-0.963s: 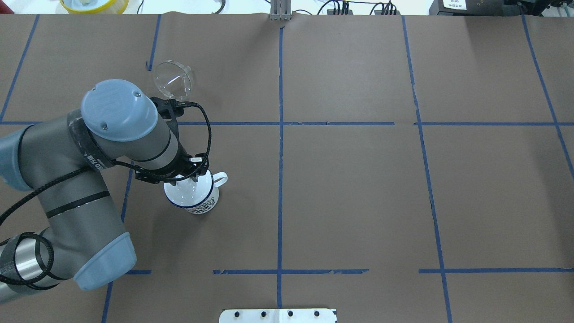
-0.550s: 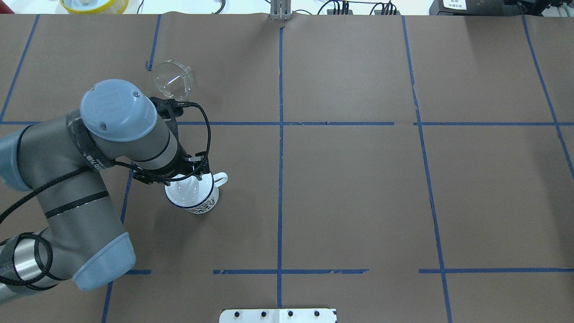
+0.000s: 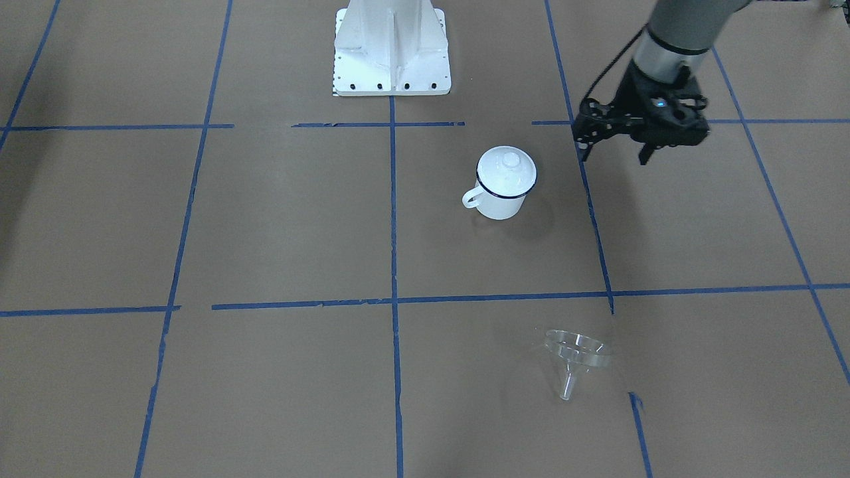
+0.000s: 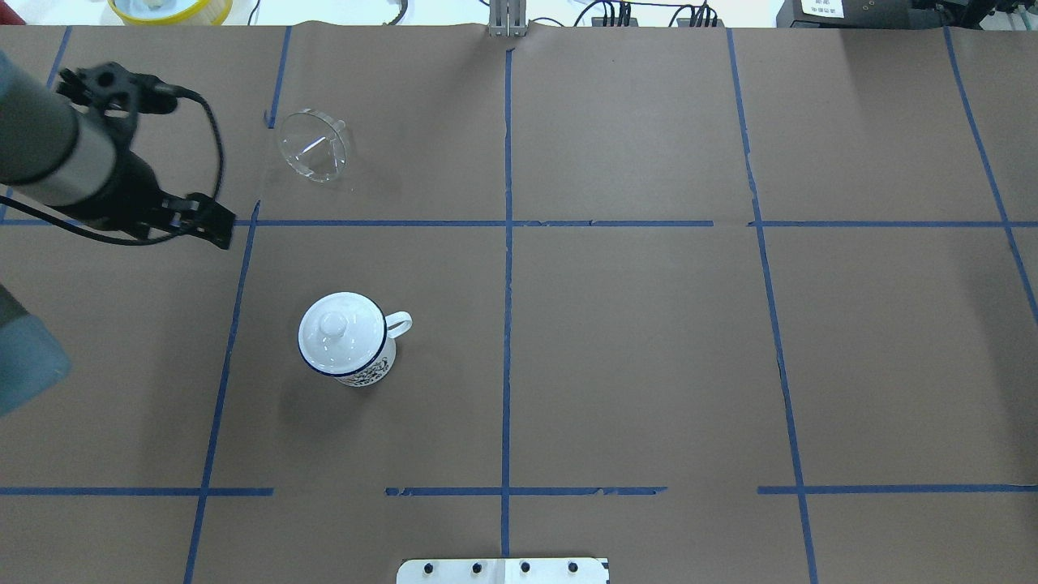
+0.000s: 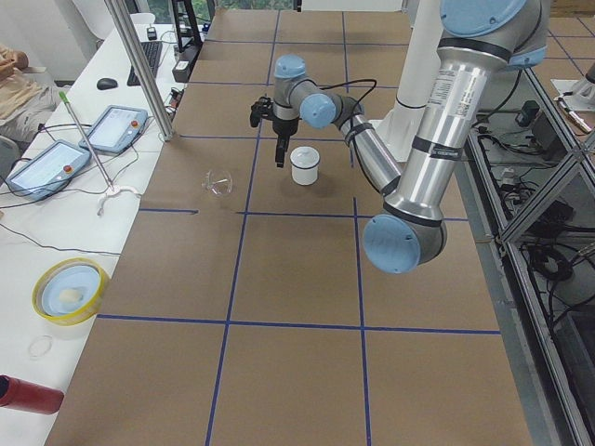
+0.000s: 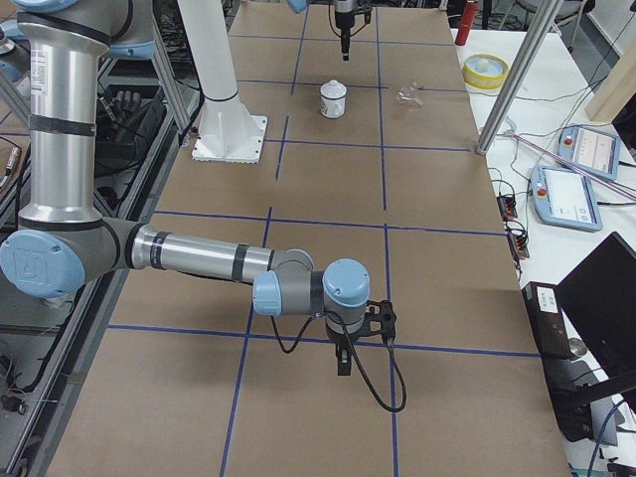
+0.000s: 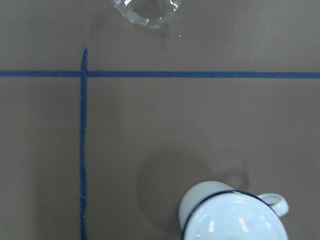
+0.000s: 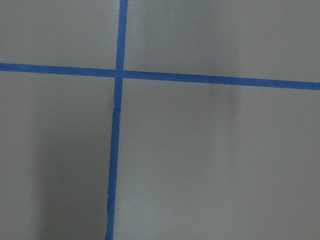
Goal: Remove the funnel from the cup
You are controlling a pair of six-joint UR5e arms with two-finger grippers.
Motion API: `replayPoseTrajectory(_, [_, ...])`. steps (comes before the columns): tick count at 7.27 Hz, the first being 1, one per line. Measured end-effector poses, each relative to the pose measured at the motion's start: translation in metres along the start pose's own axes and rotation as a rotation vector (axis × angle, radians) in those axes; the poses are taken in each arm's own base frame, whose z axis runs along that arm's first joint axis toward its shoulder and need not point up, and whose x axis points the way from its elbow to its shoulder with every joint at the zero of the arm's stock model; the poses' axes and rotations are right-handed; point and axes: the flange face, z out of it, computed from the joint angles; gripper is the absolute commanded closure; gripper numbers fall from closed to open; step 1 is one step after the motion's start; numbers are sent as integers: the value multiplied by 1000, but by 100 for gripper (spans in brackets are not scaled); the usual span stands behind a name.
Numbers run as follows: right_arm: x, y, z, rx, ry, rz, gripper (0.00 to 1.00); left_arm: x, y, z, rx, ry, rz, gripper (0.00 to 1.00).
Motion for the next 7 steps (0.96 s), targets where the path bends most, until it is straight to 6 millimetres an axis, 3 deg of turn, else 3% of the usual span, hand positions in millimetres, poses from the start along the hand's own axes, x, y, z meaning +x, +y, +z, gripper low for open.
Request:
replayPoseTrajectory(2, [0,0,0,0,0,0,0,-159,-11,-21,-15,-23,40,0])
replayPoseTrajectory(4, [0,0,0,0,0,0,0,-313,7,-6,-83,-57,89,0])
replayPoseTrajectory(5, [0,0,0,0,0,0,0,-366,29,8,-121,-58,95,0])
replayPoseTrajectory(6, [0,0,0,0,0,0,0,-398,56,22,-142,-55,94,0])
replayPoseTrajectory(7, [0,0,0,0,0,0,0,-416,79,31,-150,-54,89,0])
